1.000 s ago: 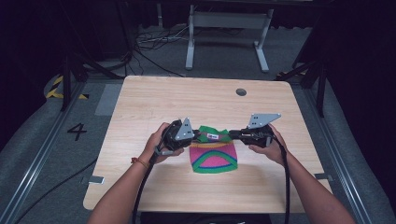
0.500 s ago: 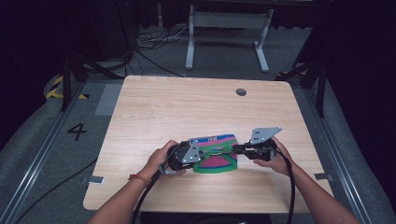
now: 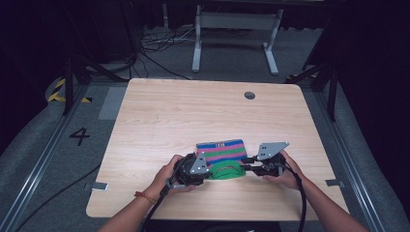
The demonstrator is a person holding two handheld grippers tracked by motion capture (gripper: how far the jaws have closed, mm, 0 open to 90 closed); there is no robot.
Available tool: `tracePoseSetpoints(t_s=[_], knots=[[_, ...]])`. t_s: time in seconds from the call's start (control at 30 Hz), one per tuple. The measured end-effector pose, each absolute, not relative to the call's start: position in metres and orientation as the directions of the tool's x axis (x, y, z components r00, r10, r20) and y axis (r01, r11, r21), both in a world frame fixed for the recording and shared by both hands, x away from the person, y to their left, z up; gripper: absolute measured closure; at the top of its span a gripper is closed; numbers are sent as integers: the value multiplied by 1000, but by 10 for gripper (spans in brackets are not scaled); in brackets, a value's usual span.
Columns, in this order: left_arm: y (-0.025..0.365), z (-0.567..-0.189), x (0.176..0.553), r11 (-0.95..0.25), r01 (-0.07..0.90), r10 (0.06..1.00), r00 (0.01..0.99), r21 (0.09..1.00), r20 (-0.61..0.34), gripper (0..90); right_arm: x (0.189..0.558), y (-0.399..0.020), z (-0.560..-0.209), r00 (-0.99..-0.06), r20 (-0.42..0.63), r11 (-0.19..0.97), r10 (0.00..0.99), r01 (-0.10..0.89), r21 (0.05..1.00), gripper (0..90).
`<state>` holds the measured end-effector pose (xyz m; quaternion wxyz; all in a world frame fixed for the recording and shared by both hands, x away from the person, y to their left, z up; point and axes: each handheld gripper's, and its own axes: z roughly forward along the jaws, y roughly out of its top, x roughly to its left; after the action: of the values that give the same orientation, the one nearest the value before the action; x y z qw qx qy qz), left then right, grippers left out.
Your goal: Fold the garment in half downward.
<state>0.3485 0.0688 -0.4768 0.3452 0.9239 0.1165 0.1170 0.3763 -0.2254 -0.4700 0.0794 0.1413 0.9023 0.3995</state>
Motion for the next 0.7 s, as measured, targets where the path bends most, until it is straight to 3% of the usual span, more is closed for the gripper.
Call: tracePoseSetpoints(t_s=[0.17,0.43,0.7], knots=[[72,-492,355,-723,163,315,943,672,110,686,376,-222,-487,-948,-15,657,317,208,725,753],[73,-497,367,-724,128,323,931,678,169,709,372,-220,-495,-933,-36,653,359,224,723,772],[75,-498,386,-701,177,348,930,691,115,714,381,-214,-495,-913,-75,667,401,235,707,774]])
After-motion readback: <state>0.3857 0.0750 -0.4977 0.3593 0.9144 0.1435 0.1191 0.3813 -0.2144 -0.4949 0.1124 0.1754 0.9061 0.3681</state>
